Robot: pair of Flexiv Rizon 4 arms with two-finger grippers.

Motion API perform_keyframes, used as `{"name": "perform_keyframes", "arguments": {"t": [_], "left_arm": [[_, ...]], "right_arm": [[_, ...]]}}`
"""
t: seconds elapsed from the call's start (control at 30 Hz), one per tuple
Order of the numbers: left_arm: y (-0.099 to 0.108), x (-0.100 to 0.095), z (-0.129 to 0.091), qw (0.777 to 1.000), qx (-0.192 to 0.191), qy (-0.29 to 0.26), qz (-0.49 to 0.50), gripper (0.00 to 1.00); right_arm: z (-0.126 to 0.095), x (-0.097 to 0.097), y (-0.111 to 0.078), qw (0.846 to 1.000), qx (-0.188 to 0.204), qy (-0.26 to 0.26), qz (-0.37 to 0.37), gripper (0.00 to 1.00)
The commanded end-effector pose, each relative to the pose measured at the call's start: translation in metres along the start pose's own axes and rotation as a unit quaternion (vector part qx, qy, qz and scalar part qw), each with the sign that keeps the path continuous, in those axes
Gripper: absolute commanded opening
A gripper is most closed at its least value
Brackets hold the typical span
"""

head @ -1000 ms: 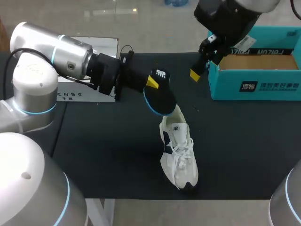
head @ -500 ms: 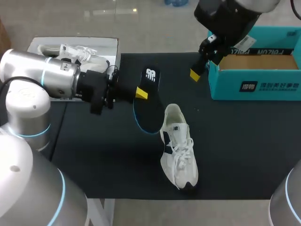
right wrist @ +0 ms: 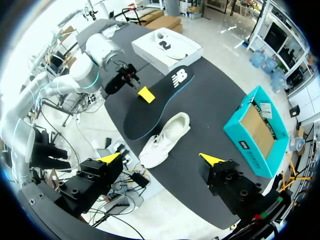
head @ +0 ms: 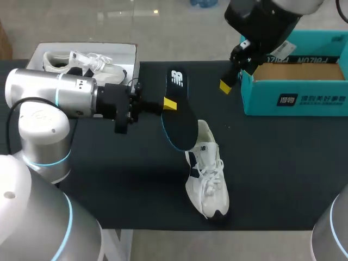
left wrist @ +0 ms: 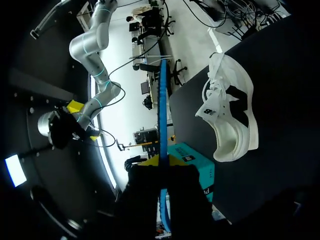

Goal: Take the shoe out of the shoebox, open the shoe tongue, remove and reinsert the insole, then place the shoe into the shoebox

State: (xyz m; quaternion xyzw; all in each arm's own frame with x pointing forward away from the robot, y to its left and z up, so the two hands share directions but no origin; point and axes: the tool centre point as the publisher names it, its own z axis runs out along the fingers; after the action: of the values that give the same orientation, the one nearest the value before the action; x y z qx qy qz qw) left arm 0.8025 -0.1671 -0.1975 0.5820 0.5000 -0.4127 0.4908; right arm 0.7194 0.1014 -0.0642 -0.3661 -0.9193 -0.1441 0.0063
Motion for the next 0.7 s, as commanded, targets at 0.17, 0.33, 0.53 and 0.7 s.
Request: {"name": "perform_keyframes", "arguments": {"t": [0.17,0.33,0.53,0.7], "left_arm": [[0.041,-0.017,0.029,1.0,0.019,-0.003,0.025,0.0],[0.048,-0.025,0.041,0.999,0.024,0.001,0.036,0.0],[0.048,-0.025,0.041,0.999,0.024,0.001,0.036,0.0],[0.048,-0.025,0.041,0.999,0.024,0.001,0.036,0.0]], "right_arm": [[0.001,0.0,0.001,1.0,0.001,0.0,0.001,1.0],[0.001,0.0,0.001,1.0,0.001,0.0,0.001,1.0],[0.001,0.0,0.001,1.0,0.001,0.0,0.001,1.0],[0.001,0.0,0.001,1.0,0.001,0.0,0.001,1.0]]}}
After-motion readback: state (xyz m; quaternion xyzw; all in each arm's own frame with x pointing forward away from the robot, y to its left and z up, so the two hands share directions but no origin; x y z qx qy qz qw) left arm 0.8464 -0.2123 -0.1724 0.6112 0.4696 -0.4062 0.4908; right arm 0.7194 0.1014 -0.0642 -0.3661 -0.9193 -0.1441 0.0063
